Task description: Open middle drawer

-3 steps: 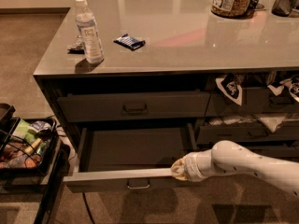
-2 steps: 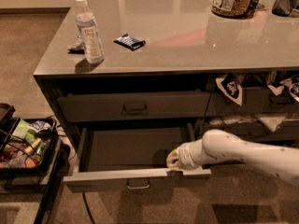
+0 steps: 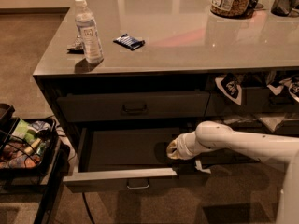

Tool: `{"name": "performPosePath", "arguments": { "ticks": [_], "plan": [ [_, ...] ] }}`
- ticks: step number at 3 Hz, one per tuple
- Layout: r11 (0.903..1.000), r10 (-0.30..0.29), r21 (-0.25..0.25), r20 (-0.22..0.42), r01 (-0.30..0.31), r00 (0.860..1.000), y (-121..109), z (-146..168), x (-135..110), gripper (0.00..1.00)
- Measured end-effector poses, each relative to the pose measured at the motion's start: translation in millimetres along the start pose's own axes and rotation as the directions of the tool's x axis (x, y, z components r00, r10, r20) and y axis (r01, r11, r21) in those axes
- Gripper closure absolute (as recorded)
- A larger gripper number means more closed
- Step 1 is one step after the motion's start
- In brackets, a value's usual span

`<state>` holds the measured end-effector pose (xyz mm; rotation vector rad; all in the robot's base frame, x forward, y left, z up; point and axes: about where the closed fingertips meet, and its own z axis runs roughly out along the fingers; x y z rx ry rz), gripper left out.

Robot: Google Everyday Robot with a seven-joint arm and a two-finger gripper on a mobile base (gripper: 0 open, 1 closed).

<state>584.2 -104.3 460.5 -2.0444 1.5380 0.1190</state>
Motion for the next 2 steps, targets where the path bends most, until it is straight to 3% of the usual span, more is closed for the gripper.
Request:
{"name": "performPosePath", "arguments": {
  "ticks": [1,2],
  "plan": [
    [0.9999,0.009,-0.014,0.003,-0.009,1.0,7,24,11,1.0],
    [0.9928,0.042,-0.113,0.013,-0.041,0.999,36,53,22,1.0]
  ]
}}
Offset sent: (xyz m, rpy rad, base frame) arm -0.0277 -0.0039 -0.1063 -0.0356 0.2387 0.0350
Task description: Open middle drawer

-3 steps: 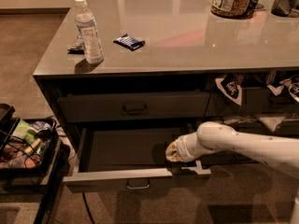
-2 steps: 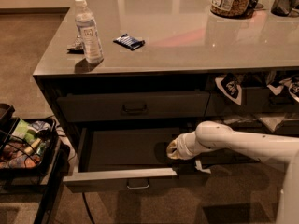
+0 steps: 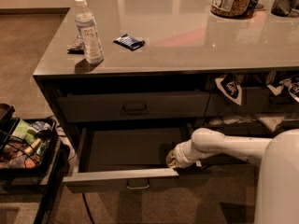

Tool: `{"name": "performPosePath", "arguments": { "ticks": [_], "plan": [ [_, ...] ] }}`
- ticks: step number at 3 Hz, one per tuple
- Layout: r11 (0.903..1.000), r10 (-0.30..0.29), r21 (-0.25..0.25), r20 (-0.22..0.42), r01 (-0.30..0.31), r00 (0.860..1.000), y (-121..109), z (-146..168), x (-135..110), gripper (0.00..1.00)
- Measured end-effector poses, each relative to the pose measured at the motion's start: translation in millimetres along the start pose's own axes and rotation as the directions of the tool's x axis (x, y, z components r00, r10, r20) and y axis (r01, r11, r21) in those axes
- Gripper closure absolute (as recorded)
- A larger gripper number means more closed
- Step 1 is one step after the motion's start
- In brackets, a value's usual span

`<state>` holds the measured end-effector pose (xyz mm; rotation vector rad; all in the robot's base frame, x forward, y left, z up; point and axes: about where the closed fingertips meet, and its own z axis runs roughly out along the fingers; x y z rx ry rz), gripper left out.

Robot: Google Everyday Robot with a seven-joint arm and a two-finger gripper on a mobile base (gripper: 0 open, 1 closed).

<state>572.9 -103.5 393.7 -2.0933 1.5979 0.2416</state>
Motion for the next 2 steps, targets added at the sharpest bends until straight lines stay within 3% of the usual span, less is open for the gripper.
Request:
{"name": "performPosePath", "arguments": {
  "ticks": [1,2],
  "plan": [
    [1.0,0.0,0.0,0.0,0.0,1.0,0,0,0,1.0],
    [0.9994,0.008,-0.035,0.01,-0.008,1.0,14,8,-1,1.0]
  ]
}}
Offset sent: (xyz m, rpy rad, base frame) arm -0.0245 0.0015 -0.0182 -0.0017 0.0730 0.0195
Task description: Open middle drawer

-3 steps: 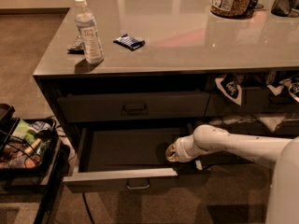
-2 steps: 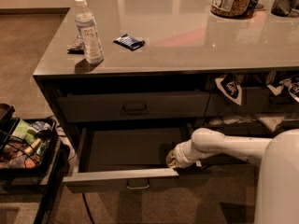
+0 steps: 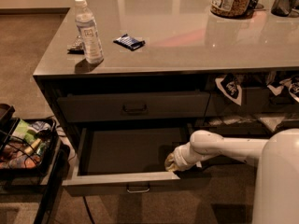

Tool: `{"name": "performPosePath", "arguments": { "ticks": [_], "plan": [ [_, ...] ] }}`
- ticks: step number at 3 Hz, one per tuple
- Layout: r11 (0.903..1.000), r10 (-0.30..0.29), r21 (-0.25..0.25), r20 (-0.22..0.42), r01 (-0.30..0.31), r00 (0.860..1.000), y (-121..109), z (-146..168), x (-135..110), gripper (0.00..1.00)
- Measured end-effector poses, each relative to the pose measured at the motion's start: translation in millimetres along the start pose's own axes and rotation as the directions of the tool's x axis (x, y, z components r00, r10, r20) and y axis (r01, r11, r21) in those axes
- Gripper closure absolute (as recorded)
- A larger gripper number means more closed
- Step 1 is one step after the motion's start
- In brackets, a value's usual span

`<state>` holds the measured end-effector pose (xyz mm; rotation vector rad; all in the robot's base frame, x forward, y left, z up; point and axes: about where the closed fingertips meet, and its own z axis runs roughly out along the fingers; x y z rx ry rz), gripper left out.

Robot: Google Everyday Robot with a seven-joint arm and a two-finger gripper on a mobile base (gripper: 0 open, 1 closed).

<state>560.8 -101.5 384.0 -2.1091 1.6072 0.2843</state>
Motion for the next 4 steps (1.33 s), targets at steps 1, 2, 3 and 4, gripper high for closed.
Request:
{"name": "performPosePath", "arguments": {
  "ticks": [1,2,3,4],
  "plan": [
    [0.9995,0.007,-0.032,0.019,-0.007,1.0,27,8,-3,1.0],
    [0.9997,-0.006,-0.023,0.018,0.007,1.0,50,1,-16,1.0],
    [0.9997,-0.022,0.005,0.001,0.022,1.0,75,-16,-33,1.0],
    [0.9989,-0.047,0.005,-0.006,0.047,0.999,105,-36,-46,1.0]
  ]
}}
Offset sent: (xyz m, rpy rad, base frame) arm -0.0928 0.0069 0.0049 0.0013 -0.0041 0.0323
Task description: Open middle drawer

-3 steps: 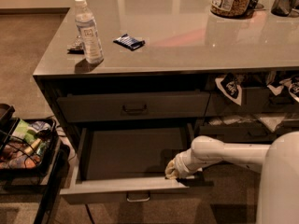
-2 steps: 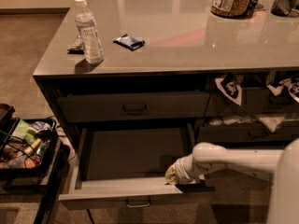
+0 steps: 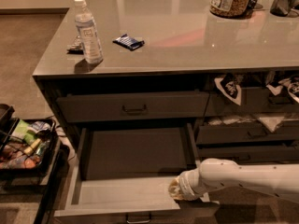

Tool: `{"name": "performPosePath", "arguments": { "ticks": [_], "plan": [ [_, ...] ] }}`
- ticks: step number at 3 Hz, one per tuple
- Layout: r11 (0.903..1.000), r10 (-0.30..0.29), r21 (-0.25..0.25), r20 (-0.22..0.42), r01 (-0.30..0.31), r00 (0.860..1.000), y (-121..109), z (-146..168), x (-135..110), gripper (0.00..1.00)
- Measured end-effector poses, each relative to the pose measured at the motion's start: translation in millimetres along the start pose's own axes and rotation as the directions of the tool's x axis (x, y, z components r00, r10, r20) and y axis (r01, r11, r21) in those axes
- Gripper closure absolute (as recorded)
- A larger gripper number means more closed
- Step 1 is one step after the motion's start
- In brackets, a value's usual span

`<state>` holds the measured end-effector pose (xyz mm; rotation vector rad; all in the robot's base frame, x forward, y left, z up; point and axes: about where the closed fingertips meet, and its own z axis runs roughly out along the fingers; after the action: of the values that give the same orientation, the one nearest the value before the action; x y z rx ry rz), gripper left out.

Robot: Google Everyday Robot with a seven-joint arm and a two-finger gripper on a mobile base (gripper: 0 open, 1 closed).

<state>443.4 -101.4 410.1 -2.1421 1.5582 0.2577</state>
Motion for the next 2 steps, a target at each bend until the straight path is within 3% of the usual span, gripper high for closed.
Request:
{"name": "performPosePath", "arguments": {
  "ticks": [1,2],
  "plan": [
    [0.9982,-0.025,-0.055,0.012,0.025,1.0,21,-6,-2,1.0],
    [0.9897,-0.04,-0.137,0.015,0.041,0.999,35,-4,1,1.0]
  ]
}}
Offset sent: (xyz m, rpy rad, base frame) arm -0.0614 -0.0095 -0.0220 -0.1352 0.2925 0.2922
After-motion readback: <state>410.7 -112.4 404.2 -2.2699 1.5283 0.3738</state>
